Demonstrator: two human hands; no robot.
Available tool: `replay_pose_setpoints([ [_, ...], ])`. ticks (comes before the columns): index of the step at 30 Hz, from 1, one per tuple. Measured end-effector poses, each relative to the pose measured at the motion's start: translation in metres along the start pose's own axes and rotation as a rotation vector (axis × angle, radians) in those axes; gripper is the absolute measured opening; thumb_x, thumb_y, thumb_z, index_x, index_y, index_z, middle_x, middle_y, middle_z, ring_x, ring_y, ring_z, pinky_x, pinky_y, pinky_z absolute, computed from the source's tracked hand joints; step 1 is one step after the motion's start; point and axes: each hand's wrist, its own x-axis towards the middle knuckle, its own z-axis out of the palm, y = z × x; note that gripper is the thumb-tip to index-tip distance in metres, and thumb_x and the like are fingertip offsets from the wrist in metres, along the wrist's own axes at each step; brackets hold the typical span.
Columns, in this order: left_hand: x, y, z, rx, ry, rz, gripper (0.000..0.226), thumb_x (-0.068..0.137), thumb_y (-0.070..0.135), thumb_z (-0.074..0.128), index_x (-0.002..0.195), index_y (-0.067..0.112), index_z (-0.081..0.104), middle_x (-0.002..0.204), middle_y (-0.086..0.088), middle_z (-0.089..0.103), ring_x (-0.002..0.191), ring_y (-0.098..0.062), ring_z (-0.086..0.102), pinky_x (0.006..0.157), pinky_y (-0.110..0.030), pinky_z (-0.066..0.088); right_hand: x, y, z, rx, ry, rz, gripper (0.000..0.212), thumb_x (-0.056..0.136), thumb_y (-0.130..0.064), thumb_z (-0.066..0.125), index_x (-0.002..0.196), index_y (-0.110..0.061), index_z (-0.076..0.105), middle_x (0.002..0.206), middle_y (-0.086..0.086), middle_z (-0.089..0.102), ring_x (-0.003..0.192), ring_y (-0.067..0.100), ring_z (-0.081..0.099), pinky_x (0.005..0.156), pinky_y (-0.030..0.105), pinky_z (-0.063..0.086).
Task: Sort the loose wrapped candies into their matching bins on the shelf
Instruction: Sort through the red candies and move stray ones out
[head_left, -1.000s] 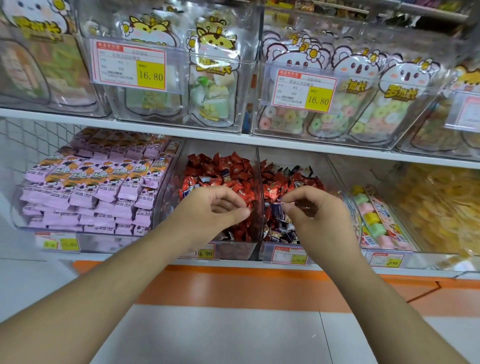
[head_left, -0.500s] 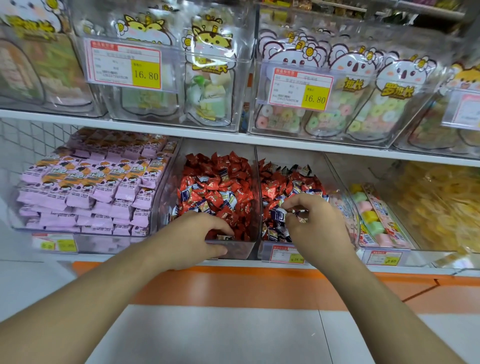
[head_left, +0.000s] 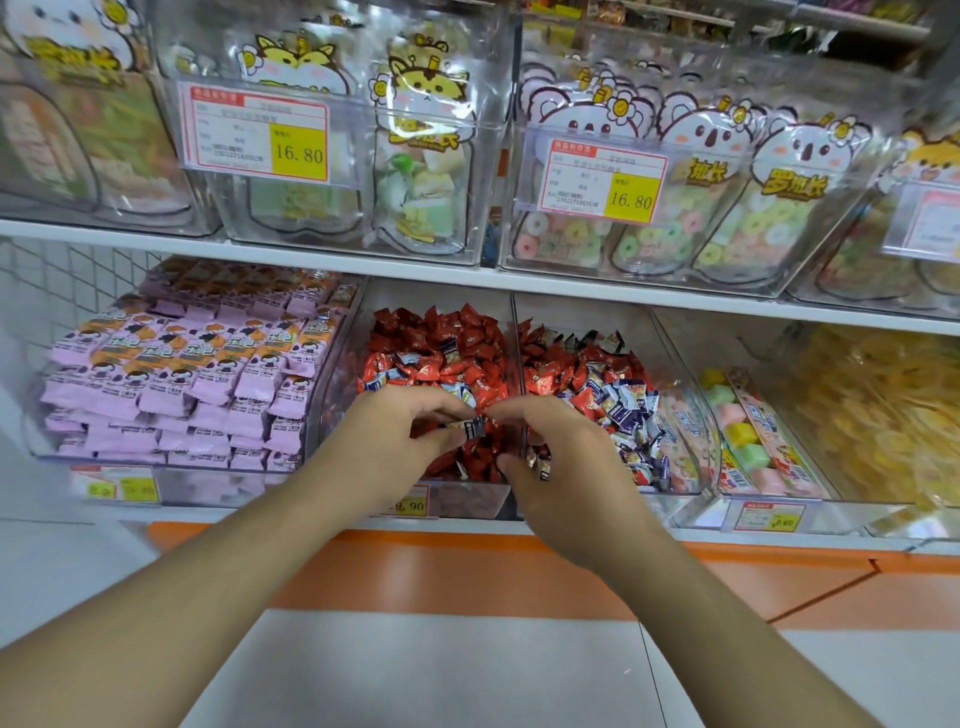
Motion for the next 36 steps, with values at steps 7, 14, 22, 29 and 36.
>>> replay_pose_setpoints([
  [7,-0.002,0.020,0.003,-0.370,-0.055,-0.001,0.020,0.087,0.008,0.080,0.103,0.019,0.080,0.097,0.004,0.080,0.096,-0.011,0.076,0.086,-0.024,0.058,0.007,-0.004,0.001,0.146,0.124,0.044,0.027,0.093,-0.015,0.074,0.114,-0.030,0.072,0.089,-0.018,0.065,0.084,-0.001,0.059,0.070,0.012,0.047],
  [14,0.003,0.008,-0.009,-0.071,0.158,-0.041,0.008,0.092,0.025,0.077,0.092,0.032,0.079,0.090,0.017,0.076,0.086,-0.002,0.070,0.082,-0.023,0.055,0.006,0.018,-0.025,0.003,0.315,0.175,0.011,0.094,-0.021,0.072,0.103,-0.027,0.072,0.091,-0.010,0.069,0.083,0.006,0.063,0.065,0.014,0.047],
  [22,0.006,-0.009,-0.001,0.276,-0.114,-0.021,0.019,0.091,0.024,0.078,0.105,0.036,0.079,0.101,0.024,0.073,0.094,0.009,0.063,0.087,-0.017,0.050,0.003,0.038,-0.031,-0.128,0.244,0.308,0.033,0.095,-0.012,0.065,0.126,-0.023,0.069,0.127,-0.005,0.063,0.092,0.004,0.054,0.071,0.001,0.032],
  [29,0.030,-0.018,0.011,0.290,-0.262,-0.143,0.019,0.088,0.023,0.081,0.101,0.038,0.081,0.094,0.020,0.072,0.088,0.001,0.066,0.073,-0.011,0.046,0.004,0.036,-0.024,-0.050,0.242,0.290,0.028,0.094,-0.011,0.065,0.118,-0.024,0.071,0.117,-0.007,0.069,0.103,0.010,0.062,0.087,0.023,0.048],
  [36,0.035,-0.019,0.014,0.341,-0.231,-0.116,0.010,0.090,0.018,0.079,0.092,0.028,0.082,0.091,0.015,0.073,0.083,0.003,0.063,0.070,-0.011,0.046,0.002,0.038,-0.023,-0.040,0.215,0.288,0.025,0.095,-0.008,0.062,0.113,-0.023,0.073,0.111,-0.010,0.071,0.099,0.006,0.061,0.075,0.001,0.036],
])
